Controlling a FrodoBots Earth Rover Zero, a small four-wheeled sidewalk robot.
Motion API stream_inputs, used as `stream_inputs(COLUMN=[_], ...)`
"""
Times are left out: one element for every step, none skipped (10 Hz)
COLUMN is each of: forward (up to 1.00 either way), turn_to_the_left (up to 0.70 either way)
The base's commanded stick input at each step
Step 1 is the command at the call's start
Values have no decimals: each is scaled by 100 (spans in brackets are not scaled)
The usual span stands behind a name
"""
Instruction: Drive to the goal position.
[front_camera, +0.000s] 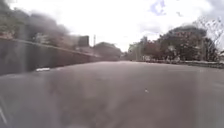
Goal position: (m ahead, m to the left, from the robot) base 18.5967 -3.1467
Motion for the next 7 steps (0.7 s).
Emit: stream_inputs(forward=[70,70,70,70,70,70,70], turn_to_the_left=[0,0,0,0,0,0,0])
